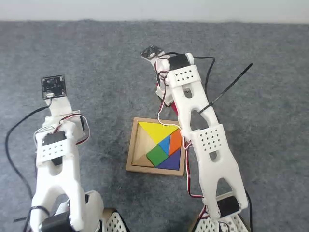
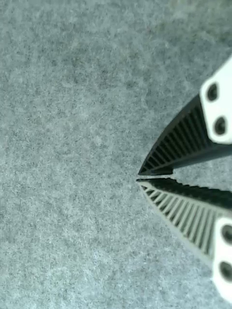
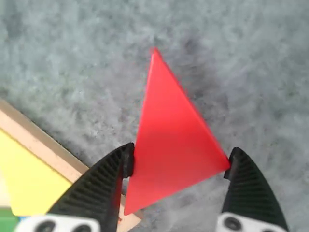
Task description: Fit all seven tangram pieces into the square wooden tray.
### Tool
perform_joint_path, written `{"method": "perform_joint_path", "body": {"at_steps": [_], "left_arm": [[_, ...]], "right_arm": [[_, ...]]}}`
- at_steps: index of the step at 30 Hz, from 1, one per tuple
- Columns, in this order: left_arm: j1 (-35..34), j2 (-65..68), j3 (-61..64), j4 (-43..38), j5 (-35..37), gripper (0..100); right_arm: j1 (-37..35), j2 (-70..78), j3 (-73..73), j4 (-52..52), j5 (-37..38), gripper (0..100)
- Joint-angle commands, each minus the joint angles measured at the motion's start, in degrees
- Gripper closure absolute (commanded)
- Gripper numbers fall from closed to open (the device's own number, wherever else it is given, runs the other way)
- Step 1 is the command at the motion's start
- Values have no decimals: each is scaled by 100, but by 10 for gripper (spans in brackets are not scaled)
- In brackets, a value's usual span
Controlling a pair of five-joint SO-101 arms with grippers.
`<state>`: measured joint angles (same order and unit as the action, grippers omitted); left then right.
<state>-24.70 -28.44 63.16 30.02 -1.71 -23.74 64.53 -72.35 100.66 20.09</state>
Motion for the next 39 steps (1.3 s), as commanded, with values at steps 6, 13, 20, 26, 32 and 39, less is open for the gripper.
{"method": "perform_joint_path", "body": {"at_steps": [6,13,20,26,32,39], "left_arm": [[35,-26,-84,-114,-44,987],[35,-26,-84,-114,-44,987],[26,-53,-75,-114,-35,987],[26,-53,-75,-114,-26,987],[26,-53,-75,-114,-26,987],[18,-53,-75,-114,-26,987]], "right_arm": [[180,-2176,1336,251,-1679,775],[-4,-4215,3921,224,-3042,855],[-875,-4769,5345,207,-3068,882],[-1437,-4215,5345,-75,-3464,885],[-1824,-3662,5345,-453,-4818,887],[-1842,-3495,5345,-532,-4923,887]]}}
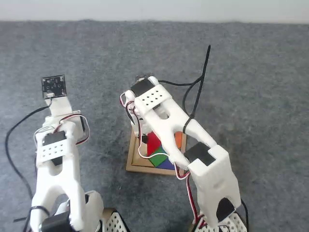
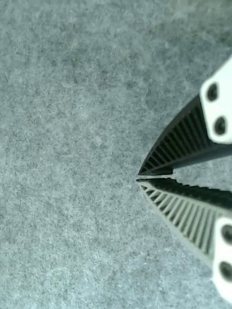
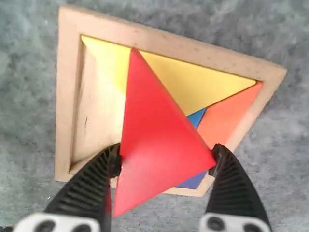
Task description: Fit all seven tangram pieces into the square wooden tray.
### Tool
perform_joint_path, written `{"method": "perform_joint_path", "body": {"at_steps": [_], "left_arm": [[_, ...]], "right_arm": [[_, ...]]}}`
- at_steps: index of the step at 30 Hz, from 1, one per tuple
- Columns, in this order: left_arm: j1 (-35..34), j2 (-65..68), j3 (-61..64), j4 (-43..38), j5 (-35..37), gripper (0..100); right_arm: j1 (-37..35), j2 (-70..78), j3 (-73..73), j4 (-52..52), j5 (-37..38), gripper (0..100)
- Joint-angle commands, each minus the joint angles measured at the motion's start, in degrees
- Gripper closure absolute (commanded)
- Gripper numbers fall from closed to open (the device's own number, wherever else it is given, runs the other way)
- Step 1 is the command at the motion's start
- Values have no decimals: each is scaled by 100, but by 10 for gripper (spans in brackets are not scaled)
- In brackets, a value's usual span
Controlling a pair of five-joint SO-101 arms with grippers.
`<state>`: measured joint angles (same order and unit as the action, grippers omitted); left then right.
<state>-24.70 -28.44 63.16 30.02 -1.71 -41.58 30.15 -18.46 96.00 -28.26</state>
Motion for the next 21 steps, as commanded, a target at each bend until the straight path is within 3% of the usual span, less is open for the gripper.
{"method": "perform_joint_path", "body": {"at_steps": [1,14,18,21], "left_arm": [[18,-53,-75,-114,-26,987],[9,-62,-75,-114,-9,987],[9,-62,-75,-114,-9,987],[9,-62,-75,-114,-9,987]], "right_arm": [[-66,-57,-44,-75,-97,887],[-163,-48,-26,-268,-229,890],[-215,-48,-26,-286,-220,980],[-224,-48,-26,-259,-211,973]]}}
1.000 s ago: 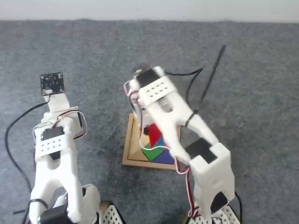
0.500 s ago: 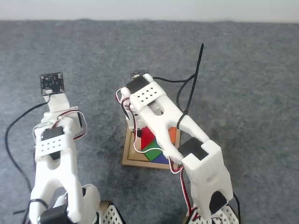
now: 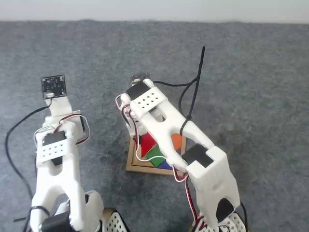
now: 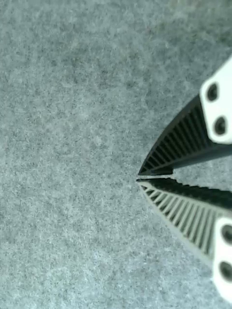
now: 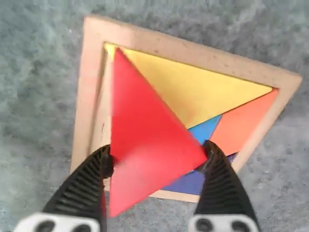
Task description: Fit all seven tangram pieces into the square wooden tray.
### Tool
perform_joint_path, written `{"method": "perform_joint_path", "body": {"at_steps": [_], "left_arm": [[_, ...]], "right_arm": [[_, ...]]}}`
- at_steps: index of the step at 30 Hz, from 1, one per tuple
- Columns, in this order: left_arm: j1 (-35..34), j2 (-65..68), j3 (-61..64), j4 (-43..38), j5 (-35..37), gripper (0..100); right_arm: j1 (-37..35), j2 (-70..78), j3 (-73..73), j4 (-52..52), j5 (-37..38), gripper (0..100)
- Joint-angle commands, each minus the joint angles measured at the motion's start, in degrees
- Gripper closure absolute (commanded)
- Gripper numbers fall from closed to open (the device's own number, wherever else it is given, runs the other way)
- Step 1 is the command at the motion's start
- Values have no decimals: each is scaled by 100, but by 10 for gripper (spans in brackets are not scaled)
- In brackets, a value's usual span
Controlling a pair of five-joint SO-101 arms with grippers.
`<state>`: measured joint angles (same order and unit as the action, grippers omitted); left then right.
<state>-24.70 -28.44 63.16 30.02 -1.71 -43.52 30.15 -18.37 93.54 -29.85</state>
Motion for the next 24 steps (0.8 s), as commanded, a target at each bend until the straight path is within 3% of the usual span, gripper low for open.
{"method": "perform_joint_path", "body": {"at_steps": [1,11,19,24], "left_arm": [[9,-62,-75,-114,-9,987],[9,-62,-84,-114,-9,987],[-26,-62,-92,-114,9,987],[-202,-62,-171,-114,211,987]], "right_arm": [[-31,-48,-35,4,-53,972],[-330,-92,264,13,-35,972],[-338,-233,-62,901,475,972],[-321,-796,158,927,721,972]]}}
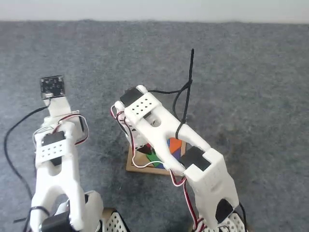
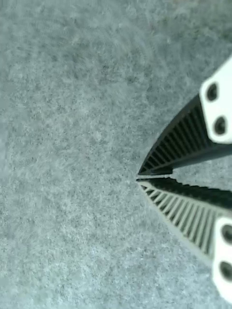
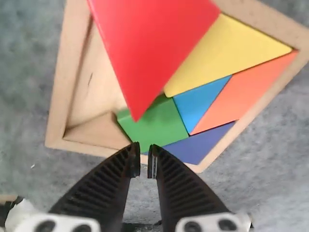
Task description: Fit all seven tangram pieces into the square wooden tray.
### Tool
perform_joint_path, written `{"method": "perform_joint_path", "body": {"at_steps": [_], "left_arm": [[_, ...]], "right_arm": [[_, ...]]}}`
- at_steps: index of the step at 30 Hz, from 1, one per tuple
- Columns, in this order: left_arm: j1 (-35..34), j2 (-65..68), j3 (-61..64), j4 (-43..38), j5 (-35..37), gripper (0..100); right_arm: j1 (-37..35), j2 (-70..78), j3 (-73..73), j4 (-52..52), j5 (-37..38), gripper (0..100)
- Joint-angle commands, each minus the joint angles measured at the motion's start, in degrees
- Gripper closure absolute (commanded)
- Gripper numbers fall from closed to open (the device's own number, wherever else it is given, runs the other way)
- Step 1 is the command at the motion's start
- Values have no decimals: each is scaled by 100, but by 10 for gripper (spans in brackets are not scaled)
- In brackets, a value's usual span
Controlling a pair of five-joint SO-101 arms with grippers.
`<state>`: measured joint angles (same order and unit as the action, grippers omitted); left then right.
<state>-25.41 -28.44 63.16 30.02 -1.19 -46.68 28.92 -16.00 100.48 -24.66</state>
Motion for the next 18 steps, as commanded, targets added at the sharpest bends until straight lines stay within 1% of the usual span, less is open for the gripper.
{"method": "perform_joint_path", "body": {"at_steps": [1,3,5,7,10,12,14,18], "left_arm": [[-132,-62,-171,-114,167,987],[-149,-62,-171,-114,185,987],[-149,-62,-171,-114,185,987],[-141,-62,-171,-114,185,987],[-132,-62,-171,-114,185,987],[-132,-62,-171,-114,185,987],[-132,-62,-163,-114,185,987],[-123,-62,-163,-114,185,987]], "right_arm": [[13,-831,-35,233,211,972],[119,-1147,-9,145,246,972],[356,-1349,0,-171,404,972],[725,-1349,97,-822,659,974],[1182,-1077,589,-2167,993,976],[1279,-848,914,-2914,1099,976],[1288,-699,1125,-3424,1125,976],[1262,-611,1178,-3758,1125,976]]}}
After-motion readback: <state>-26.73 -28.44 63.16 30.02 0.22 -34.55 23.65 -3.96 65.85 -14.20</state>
